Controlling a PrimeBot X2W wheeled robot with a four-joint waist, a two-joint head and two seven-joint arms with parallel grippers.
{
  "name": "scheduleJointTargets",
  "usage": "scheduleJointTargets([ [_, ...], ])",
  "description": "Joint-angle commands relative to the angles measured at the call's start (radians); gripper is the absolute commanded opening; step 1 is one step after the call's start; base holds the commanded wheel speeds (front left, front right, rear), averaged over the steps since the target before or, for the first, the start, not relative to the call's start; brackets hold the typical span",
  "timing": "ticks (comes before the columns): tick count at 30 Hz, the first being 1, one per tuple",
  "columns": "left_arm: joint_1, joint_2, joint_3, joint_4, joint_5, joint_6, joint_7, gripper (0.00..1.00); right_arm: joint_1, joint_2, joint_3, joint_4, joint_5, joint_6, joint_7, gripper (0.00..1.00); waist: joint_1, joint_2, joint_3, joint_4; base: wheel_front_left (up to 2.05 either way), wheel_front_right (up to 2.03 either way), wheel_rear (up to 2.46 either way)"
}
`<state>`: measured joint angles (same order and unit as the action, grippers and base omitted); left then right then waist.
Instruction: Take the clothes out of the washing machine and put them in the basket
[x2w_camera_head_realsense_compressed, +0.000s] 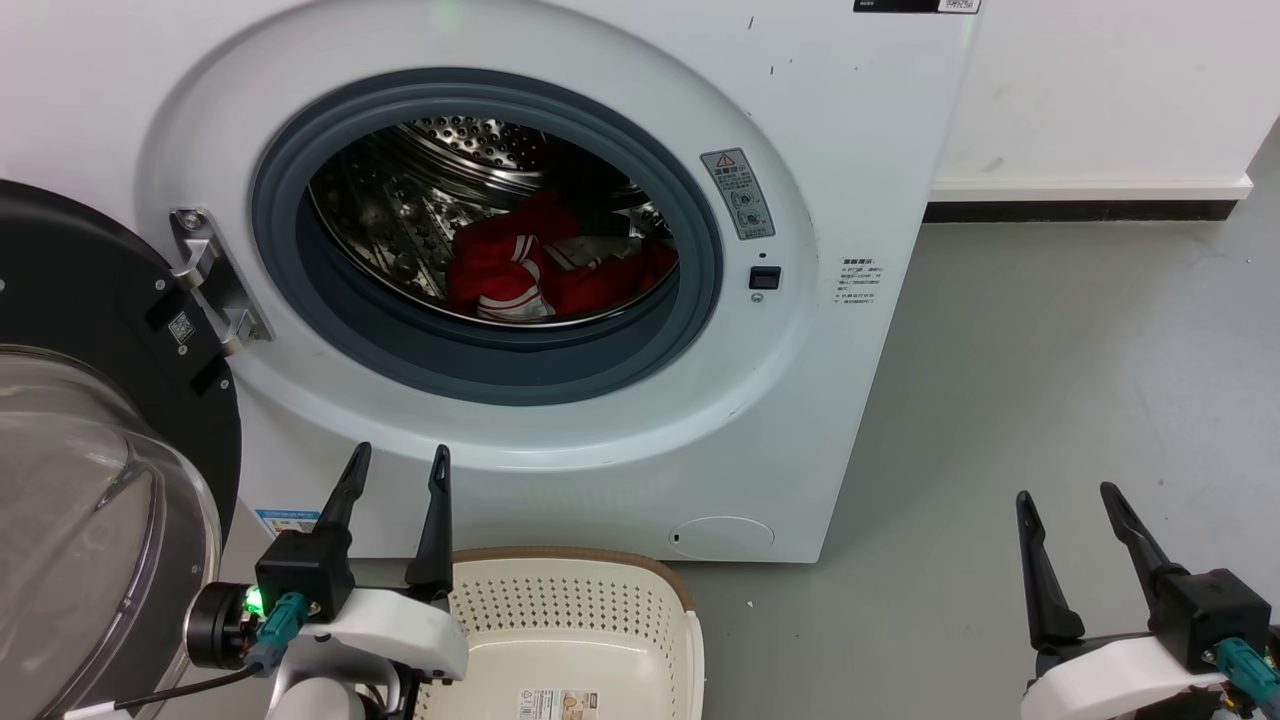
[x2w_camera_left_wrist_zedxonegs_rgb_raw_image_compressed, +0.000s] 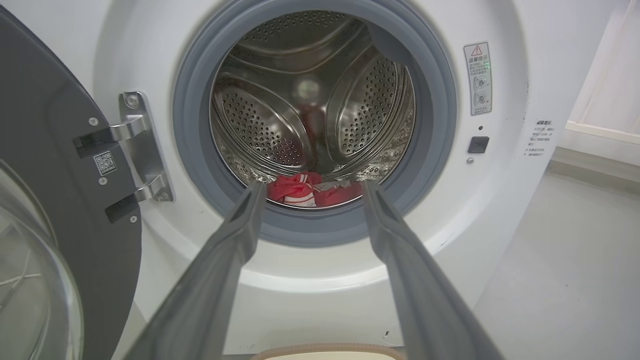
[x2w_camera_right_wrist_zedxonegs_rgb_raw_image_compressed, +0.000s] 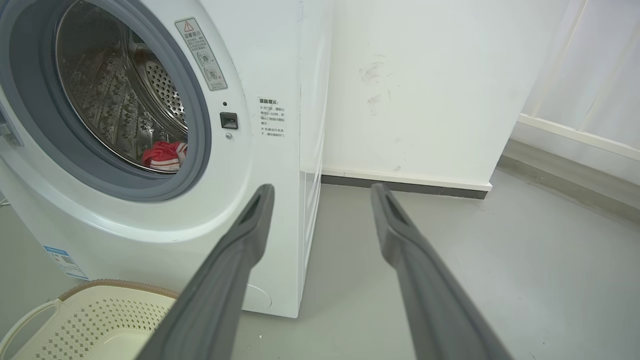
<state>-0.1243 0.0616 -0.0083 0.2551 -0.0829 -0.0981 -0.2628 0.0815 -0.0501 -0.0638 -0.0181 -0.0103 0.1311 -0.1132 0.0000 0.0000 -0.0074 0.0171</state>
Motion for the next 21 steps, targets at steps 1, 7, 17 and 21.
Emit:
scheduleJointTargets([
  [1,-0.009,0.000,0.001,0.004,-0.003,-0.003,-0.003,1.00,0.000,0.000,-0.002,0.003,0.001,-0.001,0.002,1.00,0.0000,0.0000,0.000,0.000,0.00,0.00,0.00],
  [7,-0.013,-0.001,0.002,0.016,-0.007,-0.003,-0.003,1.00,-0.001,0.000,-0.002,0.005,0.005,-0.001,0.004,1.00,0.0000,0.0000,0.003,0.002,0.00,0.00,0.00],
  [17,-0.015,-0.002,0.005,0.016,-0.004,0.001,-0.003,1.00,-0.001,0.000,0.001,-0.005,0.002,-0.001,0.005,1.00,0.0000,0.0000,0.009,0.003,0.00,0.00,0.00],
  [21,-0.016,-0.001,0.006,0.015,-0.002,-0.001,-0.003,1.00,-0.002,0.000,0.003,-0.008,0.001,-0.001,0.006,1.00,0.0000,0.0000,0.015,0.001,0.00,0.00,0.00],
])
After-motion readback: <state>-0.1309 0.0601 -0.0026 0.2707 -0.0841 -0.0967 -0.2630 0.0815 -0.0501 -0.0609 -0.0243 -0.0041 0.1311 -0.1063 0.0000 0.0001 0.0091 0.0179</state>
